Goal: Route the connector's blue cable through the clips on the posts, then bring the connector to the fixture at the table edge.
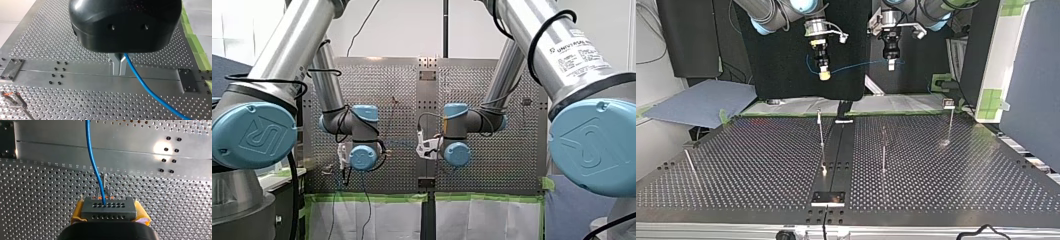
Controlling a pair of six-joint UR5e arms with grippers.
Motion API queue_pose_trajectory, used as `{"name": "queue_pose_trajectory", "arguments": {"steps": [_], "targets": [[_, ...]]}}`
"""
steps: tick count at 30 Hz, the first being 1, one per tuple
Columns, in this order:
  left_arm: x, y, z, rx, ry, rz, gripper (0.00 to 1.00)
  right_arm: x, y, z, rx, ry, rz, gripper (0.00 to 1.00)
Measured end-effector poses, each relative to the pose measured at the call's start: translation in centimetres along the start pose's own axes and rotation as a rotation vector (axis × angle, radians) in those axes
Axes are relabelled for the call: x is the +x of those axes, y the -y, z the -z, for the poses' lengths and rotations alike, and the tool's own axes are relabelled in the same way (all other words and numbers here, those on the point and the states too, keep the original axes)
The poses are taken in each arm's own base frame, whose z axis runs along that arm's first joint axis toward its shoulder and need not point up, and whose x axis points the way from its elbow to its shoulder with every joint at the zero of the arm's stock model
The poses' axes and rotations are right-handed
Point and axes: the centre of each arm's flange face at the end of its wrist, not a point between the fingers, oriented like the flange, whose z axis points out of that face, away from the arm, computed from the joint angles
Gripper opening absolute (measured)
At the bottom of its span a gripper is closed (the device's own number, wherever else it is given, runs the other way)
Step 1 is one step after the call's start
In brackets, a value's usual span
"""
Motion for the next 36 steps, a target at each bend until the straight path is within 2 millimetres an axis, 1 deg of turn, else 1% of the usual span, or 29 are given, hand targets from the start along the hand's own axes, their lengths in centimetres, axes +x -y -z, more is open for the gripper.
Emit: {"name": "queue_pose_trajectory", "arguments": {"steps": [23, 30, 36], "targets": [[0.0, 0.0, 0.0, 0.0, -0.001, -0.001, 0.0, 0.0, 0.0, 0.0, 0.0, 0.0, 0.0, 0.0], [1.7, -0.6, 0.6, 0.004, -0.048, -0.031, 0.0, 0.0, -0.1, -0.1, -0.001, -0.001, 0.0, 0.0], [2.2, -0.7, 0.7, 0.004, -0.059, -0.038, 0.0, 0.0, -0.1, -0.1, -0.002, -0.001, 0.0, 0.0]]}}
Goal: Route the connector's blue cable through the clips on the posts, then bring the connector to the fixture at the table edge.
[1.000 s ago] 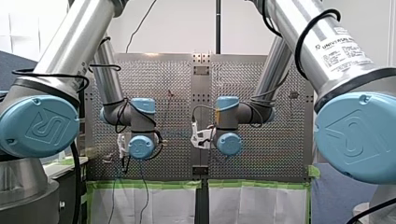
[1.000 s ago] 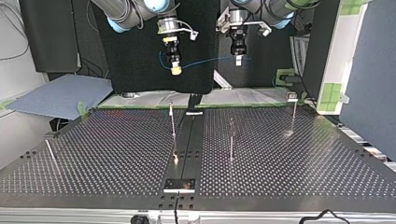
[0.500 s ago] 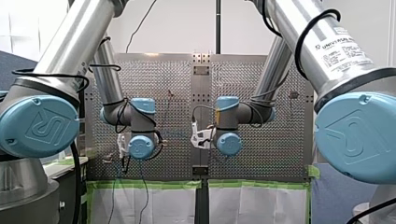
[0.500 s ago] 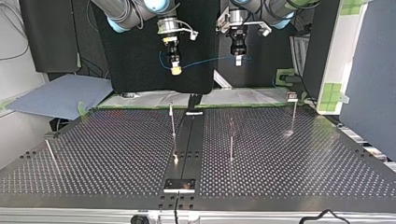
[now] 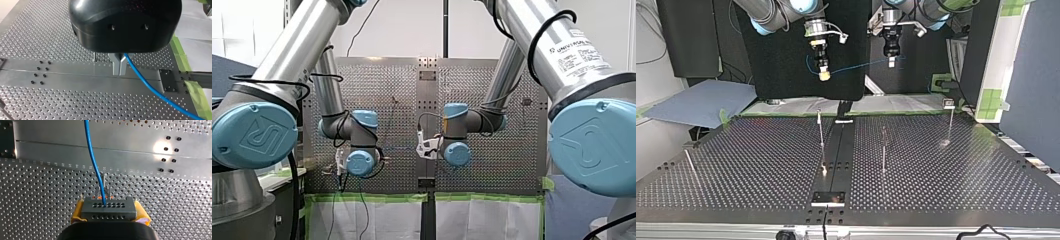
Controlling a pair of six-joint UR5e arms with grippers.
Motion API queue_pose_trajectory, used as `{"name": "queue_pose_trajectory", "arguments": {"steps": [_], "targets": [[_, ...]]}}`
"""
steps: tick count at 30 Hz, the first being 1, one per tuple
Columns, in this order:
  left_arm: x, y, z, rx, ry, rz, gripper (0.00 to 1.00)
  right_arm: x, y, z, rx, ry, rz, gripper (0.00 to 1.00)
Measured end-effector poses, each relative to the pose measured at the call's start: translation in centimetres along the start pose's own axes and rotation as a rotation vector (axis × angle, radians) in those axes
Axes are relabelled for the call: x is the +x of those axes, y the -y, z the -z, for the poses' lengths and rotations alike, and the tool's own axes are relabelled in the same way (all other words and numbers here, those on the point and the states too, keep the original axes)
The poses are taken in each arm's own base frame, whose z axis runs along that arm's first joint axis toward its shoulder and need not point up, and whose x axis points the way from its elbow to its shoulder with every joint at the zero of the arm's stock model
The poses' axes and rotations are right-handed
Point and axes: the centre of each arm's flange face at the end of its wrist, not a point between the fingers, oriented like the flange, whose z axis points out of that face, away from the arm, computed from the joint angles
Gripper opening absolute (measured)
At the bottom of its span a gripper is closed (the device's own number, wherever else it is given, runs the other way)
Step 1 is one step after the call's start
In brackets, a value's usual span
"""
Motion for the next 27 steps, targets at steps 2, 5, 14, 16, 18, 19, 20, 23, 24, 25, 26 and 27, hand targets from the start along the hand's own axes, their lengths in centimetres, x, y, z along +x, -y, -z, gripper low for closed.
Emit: {"name": "queue_pose_trajectory", "arguments": {"steps": [2, 5, 14, 16, 18, 19, 20, 23, 24, 25, 26, 27], "targets": [[0.0, 0.0, 0.0, 0.0, -0.001, 0.0, 0.0, 0.0, 0.0, 0.0, 0.0, 0.0, 0.0, 0.0], [0.0, 0.0, 0.0, 0.0, -0.001, 0.0, 0.0, 0.0, 0.0, 0.0, 0.0, 0.0, 0.0, 0.0], [0.0, -0.1, 0.6, -0.001, -0.008, -0.015, 0.0, -0.2, -0.3, -0.4, -0.013, 0.007, -0.005, 0.0], [-0.3, -0.1, 1.4, -0.001, -0.016, -0.037, 0.0, -0.7, -0.9, -0.9, -0.035, 0.021, -0.009, 0.0], [-0.7, 0.0, 2.2, -0.001, -0.019, -0.06, 0.0, -1.5, -1.5, -1.4, -0.054, 0.043, -0.008, 0.0], [-0.9, 0.1, 2.5, -0.001, -0.02, -0.069, 0.0, -1.9, -1.7, -1.5, -0.058, 0.056, -0.005, 0.0], [-1.1, 0.2, 2.7, -0.001, -0.02, -0.077, 0.0, -2.4, -1.8, -1.5, -0.061, 0.071, -0.002, 0.0], [-1.9, 0.5, 3.5, -0.002, -0.02, -0.095, 0.0, -4.1, -1.9, -1.2, -0.063, 0.123, 0.011, 0.0], [-2.2, 0.6, 3.7, -0.002, -0.019, -0.098, 0.0, -4.7, -2.0, -1.0, -0.062, 0.142, 0.016, 0.0], [-2.5, 0.6, 3.8, -0.003, -0.019, -0.099, 0.0, -5.0, -2.0, -0.9, -0.061, 0.155, 0.019, 0.0], [-2.7, 0.6, 3.9, -0.003, -0.019, -0.1, 0.0, -5.2, -2.0, -0.7, -0.061, 0.165, 0.022, 0.0], [-3.0, 0.6, 4.0, -0.003, -0.019, -0.101, 0.0, -5.4, -2.0, -0.6, -0.06, 0.176, 0.024, 0.0]]}}
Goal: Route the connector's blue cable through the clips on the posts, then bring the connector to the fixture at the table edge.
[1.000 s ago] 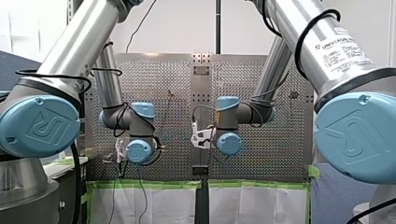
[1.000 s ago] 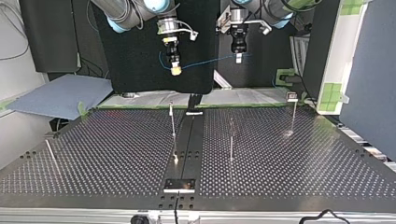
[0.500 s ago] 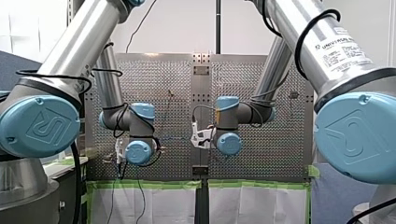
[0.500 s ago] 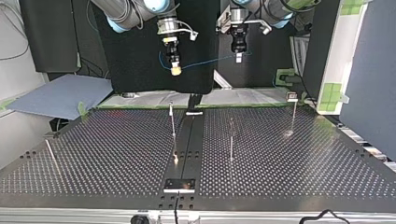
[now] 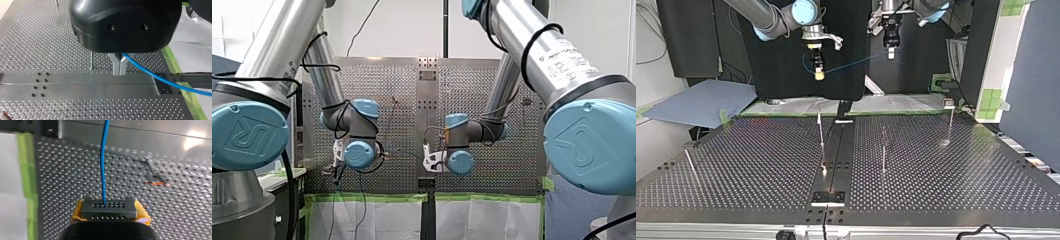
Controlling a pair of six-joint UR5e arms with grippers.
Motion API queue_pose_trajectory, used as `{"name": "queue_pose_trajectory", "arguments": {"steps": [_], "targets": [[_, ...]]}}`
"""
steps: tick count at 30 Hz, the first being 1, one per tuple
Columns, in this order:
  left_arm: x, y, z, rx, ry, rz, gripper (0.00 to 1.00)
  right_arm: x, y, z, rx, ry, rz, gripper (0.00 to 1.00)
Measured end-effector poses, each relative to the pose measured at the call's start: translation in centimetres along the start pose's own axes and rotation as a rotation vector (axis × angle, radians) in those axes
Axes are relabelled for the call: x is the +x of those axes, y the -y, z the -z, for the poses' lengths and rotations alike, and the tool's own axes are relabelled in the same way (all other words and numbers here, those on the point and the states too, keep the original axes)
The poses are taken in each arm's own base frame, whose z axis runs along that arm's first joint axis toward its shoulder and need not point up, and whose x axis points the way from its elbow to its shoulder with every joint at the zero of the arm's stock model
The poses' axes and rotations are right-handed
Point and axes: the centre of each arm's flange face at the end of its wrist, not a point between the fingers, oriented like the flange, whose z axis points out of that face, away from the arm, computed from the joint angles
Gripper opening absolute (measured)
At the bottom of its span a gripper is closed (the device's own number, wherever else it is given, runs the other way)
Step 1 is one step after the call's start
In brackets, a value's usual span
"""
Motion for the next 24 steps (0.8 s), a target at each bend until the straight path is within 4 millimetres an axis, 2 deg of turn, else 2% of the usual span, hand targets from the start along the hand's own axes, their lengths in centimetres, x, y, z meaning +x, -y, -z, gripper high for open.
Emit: {"name": "queue_pose_trajectory", "arguments": {"steps": [7, 12, 24], "targets": [[-2.0, -0.2, 0.3, -0.001, 0.012, 0.009, 0.0, -0.3, 0.0, 0.1, 0.001, 0.015, 0.005, 0.0], [-2.5, -0.3, 0.3, -0.001, 0.023, 0.02, 0.0, -0.2, 0.1, 0.1, 0.003, 0.013, 0.004, 0.0], [-4.6, 0.7, -2.7, -0.003, 0.085, 0.109, 0.0, 6.2, 1.1, -1.0, 0.056, -0.068, -0.076, 0.0]]}}
